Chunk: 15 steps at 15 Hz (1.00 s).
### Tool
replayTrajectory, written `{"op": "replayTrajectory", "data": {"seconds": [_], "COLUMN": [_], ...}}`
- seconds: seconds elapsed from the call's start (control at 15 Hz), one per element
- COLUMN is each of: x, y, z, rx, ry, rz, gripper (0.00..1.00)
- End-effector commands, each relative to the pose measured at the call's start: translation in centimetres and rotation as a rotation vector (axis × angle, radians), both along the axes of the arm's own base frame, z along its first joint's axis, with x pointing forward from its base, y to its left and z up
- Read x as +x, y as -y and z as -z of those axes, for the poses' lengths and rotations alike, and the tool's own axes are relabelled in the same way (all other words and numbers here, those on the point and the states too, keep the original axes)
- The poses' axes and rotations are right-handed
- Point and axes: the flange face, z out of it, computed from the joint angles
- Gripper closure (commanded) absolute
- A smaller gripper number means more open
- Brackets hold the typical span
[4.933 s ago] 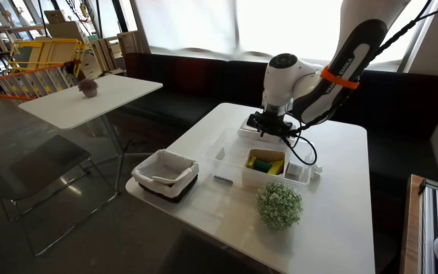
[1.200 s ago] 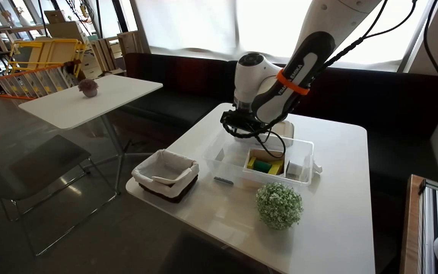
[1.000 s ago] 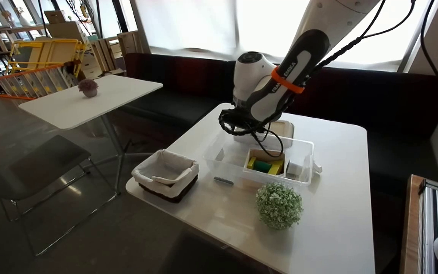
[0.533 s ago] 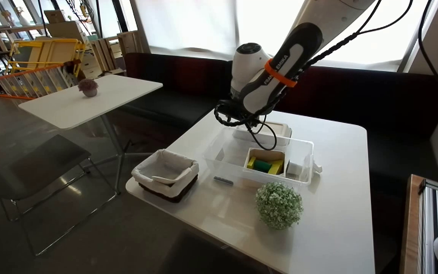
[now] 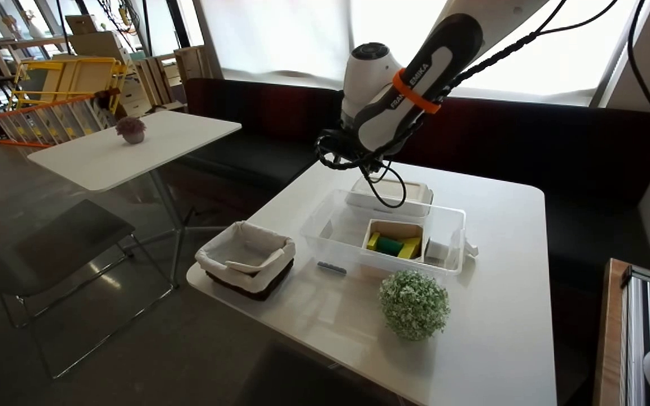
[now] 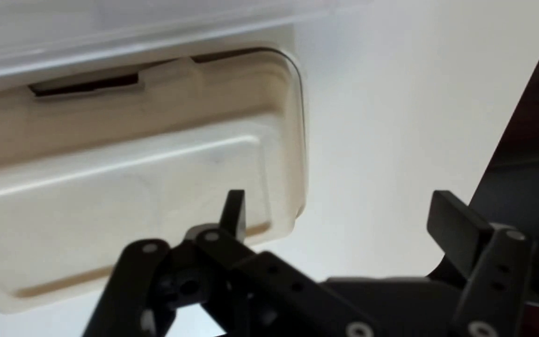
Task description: Close the takeaway pack
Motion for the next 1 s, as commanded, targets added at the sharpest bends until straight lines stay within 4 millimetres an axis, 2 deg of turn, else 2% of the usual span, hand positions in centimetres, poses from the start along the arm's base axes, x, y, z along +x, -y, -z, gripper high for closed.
{"op": "replayTrajectory", "data": {"seconds": [0.0,0.2,0.4,0.73,0.8,0.93], "x": [-3.0,-6.0,-9.6,-14.0,-11.8,-12.3], "y": [0.8,2.3,2.8,4.2,4.2,4.8], "z": [-2.7,-5.5,-8.3,-12.0,-11.4,-12.3], "rx": [-0.006,-0.067,0.009,0.169,0.101,0.108], "ry": [-0.079,-0.195,-0.351,-0.484,-0.462,-0.455], "rz": [0.069,0.096,-0.019,-0.16,-0.096,-0.1], "gripper": [0.0,0.0,0.0,0.0,0.0,0.0]}}
